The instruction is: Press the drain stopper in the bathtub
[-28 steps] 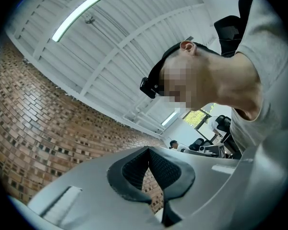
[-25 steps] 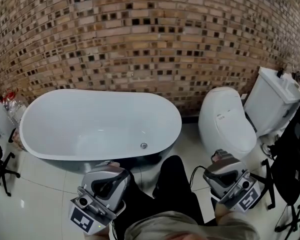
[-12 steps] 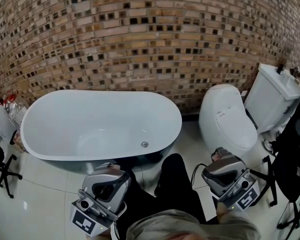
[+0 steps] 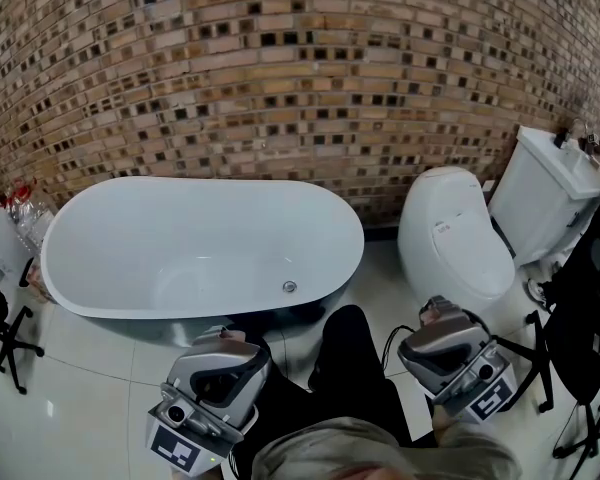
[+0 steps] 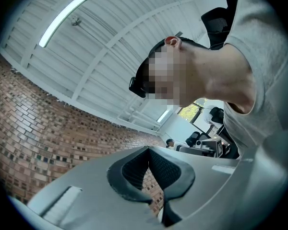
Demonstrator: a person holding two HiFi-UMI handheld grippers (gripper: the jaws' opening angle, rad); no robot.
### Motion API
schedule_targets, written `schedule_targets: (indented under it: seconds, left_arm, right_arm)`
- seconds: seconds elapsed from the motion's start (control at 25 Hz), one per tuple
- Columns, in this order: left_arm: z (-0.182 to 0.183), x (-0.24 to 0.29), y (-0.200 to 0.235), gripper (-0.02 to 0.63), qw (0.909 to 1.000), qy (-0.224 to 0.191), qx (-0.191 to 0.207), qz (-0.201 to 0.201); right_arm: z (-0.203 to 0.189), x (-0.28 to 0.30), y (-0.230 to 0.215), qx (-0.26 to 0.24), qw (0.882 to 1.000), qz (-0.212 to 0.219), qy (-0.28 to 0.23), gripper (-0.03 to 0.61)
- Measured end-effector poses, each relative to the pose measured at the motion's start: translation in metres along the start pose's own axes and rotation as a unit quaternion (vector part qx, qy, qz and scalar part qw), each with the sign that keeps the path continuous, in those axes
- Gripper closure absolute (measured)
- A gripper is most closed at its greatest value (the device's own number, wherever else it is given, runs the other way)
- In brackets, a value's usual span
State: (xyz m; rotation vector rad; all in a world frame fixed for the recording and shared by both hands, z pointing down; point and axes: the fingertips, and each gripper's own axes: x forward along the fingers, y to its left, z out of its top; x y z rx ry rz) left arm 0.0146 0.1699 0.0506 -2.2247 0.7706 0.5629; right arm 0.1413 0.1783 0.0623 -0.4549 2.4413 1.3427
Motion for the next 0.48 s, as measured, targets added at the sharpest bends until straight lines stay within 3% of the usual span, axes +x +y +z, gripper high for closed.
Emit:
schedule_targets:
  seconds: [0.48]
  left_arm:
    - [-0.0019, -0.0002, -0.0021, 0.612, 1.0, 0.002, 0.007, 0.0]
  right_arm:
    - [-0.003, 0.0012, 0.0049, -0.003, 1.0, 0.006, 0.004, 0.578]
